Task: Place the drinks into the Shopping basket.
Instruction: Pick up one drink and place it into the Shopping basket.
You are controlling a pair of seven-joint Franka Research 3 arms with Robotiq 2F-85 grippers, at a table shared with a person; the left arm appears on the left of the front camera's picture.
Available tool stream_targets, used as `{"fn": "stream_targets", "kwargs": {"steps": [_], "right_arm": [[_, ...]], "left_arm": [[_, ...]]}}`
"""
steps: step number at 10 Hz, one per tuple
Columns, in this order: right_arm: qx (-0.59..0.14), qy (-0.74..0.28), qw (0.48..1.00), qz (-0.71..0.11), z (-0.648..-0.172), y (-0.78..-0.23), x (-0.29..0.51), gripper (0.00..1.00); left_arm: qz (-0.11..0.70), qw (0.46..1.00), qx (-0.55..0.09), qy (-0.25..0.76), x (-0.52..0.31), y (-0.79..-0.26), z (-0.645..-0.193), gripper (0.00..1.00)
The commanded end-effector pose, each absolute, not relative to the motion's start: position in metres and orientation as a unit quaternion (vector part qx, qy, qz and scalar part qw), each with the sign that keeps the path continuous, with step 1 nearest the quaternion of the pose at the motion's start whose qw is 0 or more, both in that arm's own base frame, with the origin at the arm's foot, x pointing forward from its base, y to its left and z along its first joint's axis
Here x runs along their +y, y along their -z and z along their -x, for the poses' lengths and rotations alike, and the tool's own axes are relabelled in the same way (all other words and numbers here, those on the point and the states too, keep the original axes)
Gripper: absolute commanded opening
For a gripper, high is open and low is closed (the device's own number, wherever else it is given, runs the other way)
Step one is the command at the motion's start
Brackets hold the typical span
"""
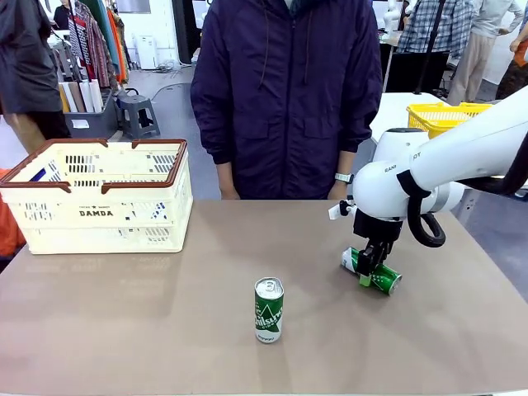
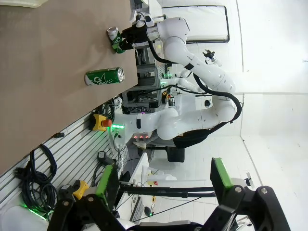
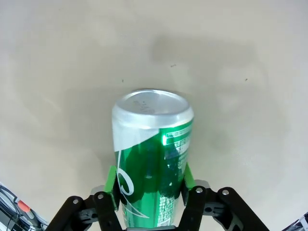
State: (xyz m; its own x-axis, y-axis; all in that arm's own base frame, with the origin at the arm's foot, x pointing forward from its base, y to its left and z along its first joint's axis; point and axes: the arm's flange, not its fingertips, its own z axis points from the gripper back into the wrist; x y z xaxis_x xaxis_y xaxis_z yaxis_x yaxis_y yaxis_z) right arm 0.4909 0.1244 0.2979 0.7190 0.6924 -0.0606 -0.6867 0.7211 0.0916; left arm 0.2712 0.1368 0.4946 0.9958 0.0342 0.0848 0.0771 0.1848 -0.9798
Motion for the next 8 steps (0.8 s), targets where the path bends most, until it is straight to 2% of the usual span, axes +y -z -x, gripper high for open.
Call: {"fn": "stream_targets", "kwargs": {"steps": [1, 5, 6, 8], "right_arm": [[0.044, -0.366, 0.93, -0.009, -0.49, -0.298, 0.126, 0.0], [0.043, -0.34, 0.939, 0.005, -0.492, -0.31, 0.123, 0.0], [0.035, -0.312, 0.949, 0.012, -0.488, -0.327, 0.123, 0.0], [0.015, -0.235, 0.972, 0.007, -0.467, -0.399, 0.111, 0.0]], "left_arm": [[0.645, 0.763, -0.047, 0.012, 0.136, -0.498, -0.27, 1.0], [0.645, 0.763, -0.047, 0.012, 0.136, -0.498, -0.27, 1.0], [0.645, 0.763, -0.047, 0.012, 0.136, -0.498, -0.27, 1.0], [0.645, 0.763, -0.047, 0.012, 0.136, -0.498, -0.27, 1.0]]}}
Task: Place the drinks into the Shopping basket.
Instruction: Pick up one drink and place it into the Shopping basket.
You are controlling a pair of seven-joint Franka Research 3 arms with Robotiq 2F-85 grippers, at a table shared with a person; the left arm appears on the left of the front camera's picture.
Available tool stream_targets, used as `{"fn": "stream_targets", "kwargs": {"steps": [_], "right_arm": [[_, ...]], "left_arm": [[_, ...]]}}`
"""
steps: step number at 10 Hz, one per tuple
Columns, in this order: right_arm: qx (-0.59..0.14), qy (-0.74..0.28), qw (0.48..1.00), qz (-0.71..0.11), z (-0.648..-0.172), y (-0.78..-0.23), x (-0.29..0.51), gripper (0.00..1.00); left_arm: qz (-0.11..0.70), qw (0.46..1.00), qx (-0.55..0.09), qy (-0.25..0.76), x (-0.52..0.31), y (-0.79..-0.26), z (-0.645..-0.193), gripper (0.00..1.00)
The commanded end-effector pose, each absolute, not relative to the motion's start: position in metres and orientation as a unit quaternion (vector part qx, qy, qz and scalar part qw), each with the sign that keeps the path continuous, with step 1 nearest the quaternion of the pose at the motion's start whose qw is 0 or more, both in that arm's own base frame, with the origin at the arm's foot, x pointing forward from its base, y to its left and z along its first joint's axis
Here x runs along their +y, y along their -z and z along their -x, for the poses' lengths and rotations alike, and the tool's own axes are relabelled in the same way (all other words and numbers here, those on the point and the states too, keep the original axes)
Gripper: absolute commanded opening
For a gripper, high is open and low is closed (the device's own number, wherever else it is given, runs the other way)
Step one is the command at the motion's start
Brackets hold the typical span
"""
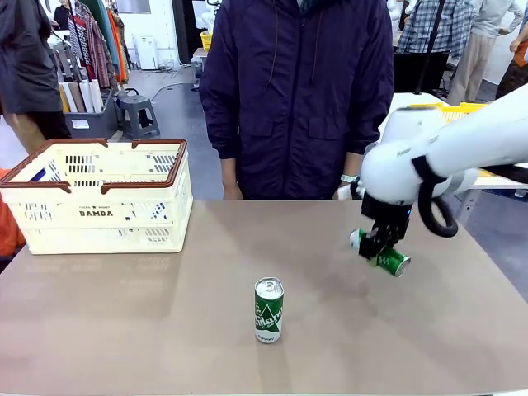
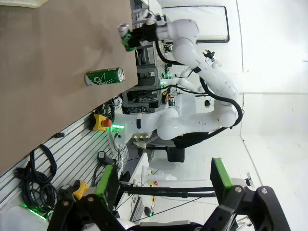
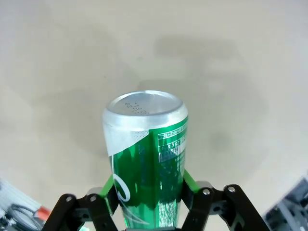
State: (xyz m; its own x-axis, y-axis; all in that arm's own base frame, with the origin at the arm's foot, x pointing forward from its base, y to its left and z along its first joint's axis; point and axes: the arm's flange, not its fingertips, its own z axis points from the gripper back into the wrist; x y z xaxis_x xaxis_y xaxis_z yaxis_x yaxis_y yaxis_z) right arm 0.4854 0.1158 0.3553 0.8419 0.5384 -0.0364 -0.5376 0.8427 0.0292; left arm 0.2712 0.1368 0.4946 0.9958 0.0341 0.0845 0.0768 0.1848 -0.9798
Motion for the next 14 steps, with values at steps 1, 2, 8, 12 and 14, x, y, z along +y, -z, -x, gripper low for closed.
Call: {"fn": "stream_targets", "kwargs": {"steps": [1, 2, 8, 12, 14], "right_arm": [[0.004, -0.201, 0.98, 0.011, -0.452, -0.43, 0.106, 0.0], [-0.003, -0.178, 0.984, 0.009, -0.446, -0.442, 0.103, 0.0], [-0.006, -0.167, 0.986, 0.013, -0.463, -0.446, 0.117, 0.0], [-0.08, -0.07, 0.994, 0.013, -0.546, -0.484, 0.236, 0.0], [-0.066, -0.063, 0.995, -0.043, -0.592, -0.474, 0.315, 0.0]], "left_arm": [[0.645, 0.763, -0.047, 0.012, 0.136, -0.498, -0.27, 1.0], [0.645, 0.763, -0.047, 0.012, 0.136, -0.498, -0.27, 1.0], [0.645, 0.763, -0.047, 0.012, 0.136, -0.498, -0.27, 1.0], [0.645, 0.763, -0.047, 0.012, 0.136, -0.498, -0.27, 1.0], [0.645, 0.763, -0.047, 0.012, 0.136, -0.498, -0.27, 1.0]]}}
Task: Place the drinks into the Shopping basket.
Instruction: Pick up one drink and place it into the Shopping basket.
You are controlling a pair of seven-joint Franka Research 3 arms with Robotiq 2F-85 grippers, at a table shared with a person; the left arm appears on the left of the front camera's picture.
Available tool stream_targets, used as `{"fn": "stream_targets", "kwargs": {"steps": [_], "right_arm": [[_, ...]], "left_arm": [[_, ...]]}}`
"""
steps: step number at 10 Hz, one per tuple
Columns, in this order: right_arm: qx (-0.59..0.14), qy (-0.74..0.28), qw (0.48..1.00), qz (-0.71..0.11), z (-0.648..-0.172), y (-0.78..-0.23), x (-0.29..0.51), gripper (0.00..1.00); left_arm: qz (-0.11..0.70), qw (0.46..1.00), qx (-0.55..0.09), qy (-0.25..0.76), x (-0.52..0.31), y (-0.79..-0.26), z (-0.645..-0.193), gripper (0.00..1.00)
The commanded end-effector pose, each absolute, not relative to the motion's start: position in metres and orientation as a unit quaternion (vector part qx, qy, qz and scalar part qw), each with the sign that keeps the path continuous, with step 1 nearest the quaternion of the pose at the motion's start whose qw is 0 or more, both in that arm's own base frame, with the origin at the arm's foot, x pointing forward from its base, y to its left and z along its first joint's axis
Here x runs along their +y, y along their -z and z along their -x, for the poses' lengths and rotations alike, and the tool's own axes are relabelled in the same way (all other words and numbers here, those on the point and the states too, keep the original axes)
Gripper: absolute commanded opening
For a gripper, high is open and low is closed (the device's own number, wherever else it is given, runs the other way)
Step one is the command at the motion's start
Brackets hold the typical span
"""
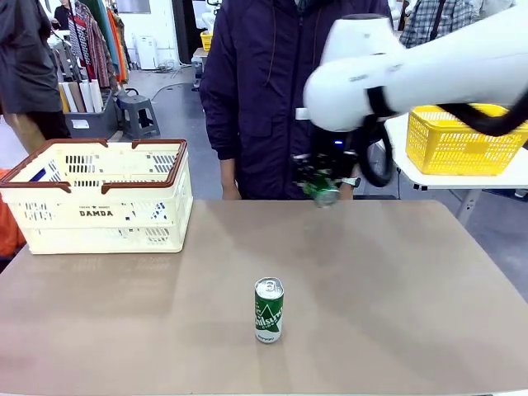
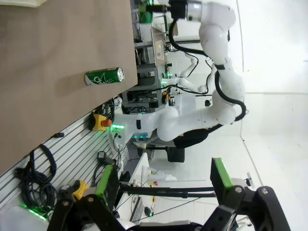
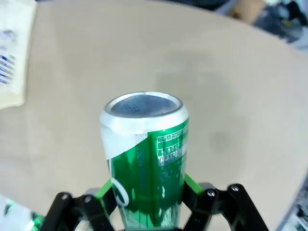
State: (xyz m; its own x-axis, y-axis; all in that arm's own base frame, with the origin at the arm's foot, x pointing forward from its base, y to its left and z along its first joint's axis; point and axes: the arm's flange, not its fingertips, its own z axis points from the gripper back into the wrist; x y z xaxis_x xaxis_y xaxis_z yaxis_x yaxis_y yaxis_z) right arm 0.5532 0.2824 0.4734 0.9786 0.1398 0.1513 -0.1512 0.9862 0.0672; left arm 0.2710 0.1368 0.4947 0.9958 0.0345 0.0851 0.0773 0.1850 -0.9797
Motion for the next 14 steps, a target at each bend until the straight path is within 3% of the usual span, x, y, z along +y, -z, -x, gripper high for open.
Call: {"fn": "stream_targets", "kwargs": {"steps": [1, 3, 6, 11, 12, 14], "right_arm": [[-0.045, -0.064, 0.994, -0.08, -0.605, -0.464, 0.351, 0.0], [0.031, -0.013, 0.994, -0.107, -0.611, -0.433, 0.422, 0.0], [0.085, 0.042, 0.994, -0.062, -0.566, -0.373, 0.48, 0.0], [0.095, 0.0, 0.995, -0.028, -0.512, -0.375, 0.437, 0.0], [0.11, -0.029, 0.993, -0.025, -0.509, -0.364, 0.435, 0.0], [0.089, 0.027, 0.995, -0.031, -0.529, -0.37, 0.452, 0.0]], "left_arm": [[0.645, 0.763, -0.047, 0.012, 0.136, -0.498, -0.27, 1.0], [0.645, 0.763, -0.047, 0.012, 0.136, -0.498, -0.27, 1.0], [0.645, 0.763, -0.047, 0.012, 0.136, -0.498, -0.27, 1.0], [0.645, 0.763, -0.047, 0.012, 0.136, -0.498, -0.27, 1.0], [0.645, 0.763, -0.047, 0.012, 0.136, -0.498, -0.27, 1.0], [0.645, 0.763, -0.047, 0.012, 0.136, -0.498, -0.27, 1.0]]}}
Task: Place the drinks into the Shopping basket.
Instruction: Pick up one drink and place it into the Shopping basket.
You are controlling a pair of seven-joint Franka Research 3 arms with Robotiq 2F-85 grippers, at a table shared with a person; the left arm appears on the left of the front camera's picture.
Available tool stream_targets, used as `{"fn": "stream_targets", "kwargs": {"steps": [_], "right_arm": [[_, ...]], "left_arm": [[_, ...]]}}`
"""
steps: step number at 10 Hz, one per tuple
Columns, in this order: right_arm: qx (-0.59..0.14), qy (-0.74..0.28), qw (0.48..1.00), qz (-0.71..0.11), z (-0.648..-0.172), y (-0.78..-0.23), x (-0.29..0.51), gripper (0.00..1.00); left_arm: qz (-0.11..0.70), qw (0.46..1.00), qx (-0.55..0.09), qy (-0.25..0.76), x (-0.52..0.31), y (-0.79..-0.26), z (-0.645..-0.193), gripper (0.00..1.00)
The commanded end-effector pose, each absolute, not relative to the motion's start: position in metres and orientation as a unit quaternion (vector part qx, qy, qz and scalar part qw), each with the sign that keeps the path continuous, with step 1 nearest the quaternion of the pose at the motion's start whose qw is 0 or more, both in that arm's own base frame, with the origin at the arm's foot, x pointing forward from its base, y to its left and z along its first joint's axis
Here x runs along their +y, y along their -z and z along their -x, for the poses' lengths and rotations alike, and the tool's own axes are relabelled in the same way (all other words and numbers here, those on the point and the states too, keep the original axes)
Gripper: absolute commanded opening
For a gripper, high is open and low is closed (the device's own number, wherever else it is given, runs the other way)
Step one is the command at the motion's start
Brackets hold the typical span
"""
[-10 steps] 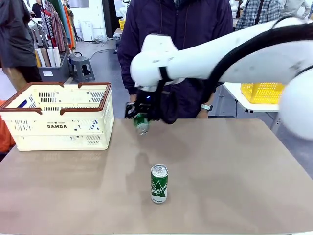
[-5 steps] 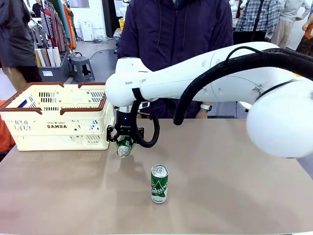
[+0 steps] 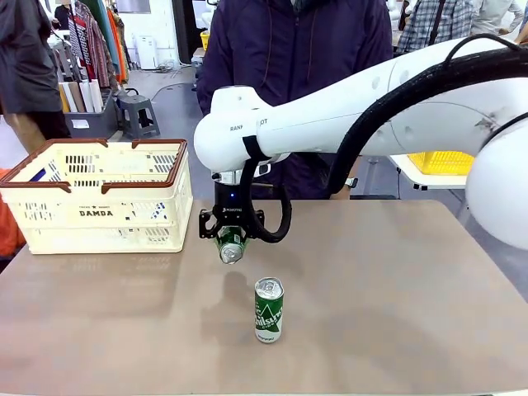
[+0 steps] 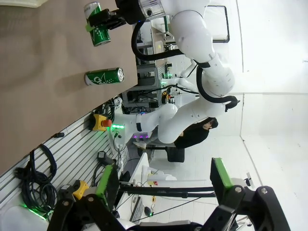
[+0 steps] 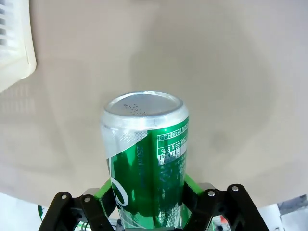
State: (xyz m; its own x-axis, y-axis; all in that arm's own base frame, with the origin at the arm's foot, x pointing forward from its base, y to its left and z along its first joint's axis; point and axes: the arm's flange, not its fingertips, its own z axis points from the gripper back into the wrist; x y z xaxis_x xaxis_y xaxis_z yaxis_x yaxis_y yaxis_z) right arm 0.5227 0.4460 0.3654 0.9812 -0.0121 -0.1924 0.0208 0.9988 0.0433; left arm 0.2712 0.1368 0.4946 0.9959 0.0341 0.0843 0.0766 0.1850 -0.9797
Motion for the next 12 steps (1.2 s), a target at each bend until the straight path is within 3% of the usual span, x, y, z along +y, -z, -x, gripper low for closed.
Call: {"fn": "stream_targets", "kwargs": {"steps": [1, 4, 11, 12], "right_arm": [[0.089, 0.027, 0.995, -0.031, -0.529, -0.37, 0.452, 0.0], [0.096, -0.001, 0.995, -0.003, -0.524, -0.347, 0.445, 0.0], [0.084, -0.024, 0.996, -0.036, -0.528, -0.307, 0.426, 0.0], [0.085, -0.021, 0.995, -0.039, -0.526, -0.308, 0.427, 0.19]], "left_arm": [[0.645, 0.763, -0.047, 0.012, 0.136, -0.498, -0.27, 1.0], [0.645, 0.763, -0.047, 0.012, 0.136, -0.498, -0.27, 1.0], [0.645, 0.763, -0.047, 0.012, 0.136, -0.498, -0.27, 1.0], [0.645, 0.763, -0.047, 0.012, 0.136, -0.498, -0.27, 1.0]]}}
